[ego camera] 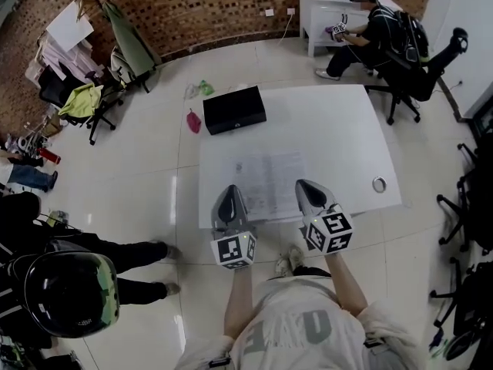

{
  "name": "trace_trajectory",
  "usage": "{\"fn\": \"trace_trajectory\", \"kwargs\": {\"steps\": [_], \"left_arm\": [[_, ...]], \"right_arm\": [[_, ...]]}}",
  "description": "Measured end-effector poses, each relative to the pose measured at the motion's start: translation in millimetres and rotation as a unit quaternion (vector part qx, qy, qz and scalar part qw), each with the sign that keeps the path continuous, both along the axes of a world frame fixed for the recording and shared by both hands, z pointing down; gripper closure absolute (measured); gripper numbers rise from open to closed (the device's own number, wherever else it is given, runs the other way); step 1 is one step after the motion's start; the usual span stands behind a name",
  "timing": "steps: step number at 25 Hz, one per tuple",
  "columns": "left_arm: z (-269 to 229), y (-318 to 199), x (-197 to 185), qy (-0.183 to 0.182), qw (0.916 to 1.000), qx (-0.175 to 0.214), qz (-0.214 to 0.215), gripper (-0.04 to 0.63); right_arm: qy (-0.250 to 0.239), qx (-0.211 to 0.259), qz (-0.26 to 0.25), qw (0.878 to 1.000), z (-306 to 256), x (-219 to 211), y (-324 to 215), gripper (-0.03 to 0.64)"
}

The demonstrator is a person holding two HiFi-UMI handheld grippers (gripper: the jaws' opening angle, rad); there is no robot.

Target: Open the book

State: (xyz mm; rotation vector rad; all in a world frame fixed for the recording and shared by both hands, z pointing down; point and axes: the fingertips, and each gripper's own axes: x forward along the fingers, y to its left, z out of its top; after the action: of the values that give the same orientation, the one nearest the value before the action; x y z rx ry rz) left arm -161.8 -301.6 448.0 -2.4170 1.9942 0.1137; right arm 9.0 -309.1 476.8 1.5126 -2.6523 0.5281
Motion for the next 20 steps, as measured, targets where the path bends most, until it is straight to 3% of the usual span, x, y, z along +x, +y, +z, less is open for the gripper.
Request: {"fn": "trace_trajectory", "kwargs": {"steps": [4,13,16,20], "left_arm": [[-8.5,13.5,14.3,0.000,0.9997,0.015,0.018,0.578],[3.4,46.7,5.9,0.051,0.9972,-0.013,0.053,0.578],[-14.5,62.8,-1.9,0.075,0.9965,0.001,0.038,0.578],[-44.7,104.3,-6.7,0.067,0.9966,0.037,0.032,0.578]], "right_arm": [[0.027,0.032,0.000,0.999,-15.9,-1.7,21.1,0.612],[0.026,-0.021,0.034,0.999,3.2,7.7,79.7,0.612],[0.026,-0.011,0.035,0.999,-1.8,12.8,96.9,0.612],[0.009,0.011,0.037,0.999,-13.7,20.0,135.5,0.612]]}}
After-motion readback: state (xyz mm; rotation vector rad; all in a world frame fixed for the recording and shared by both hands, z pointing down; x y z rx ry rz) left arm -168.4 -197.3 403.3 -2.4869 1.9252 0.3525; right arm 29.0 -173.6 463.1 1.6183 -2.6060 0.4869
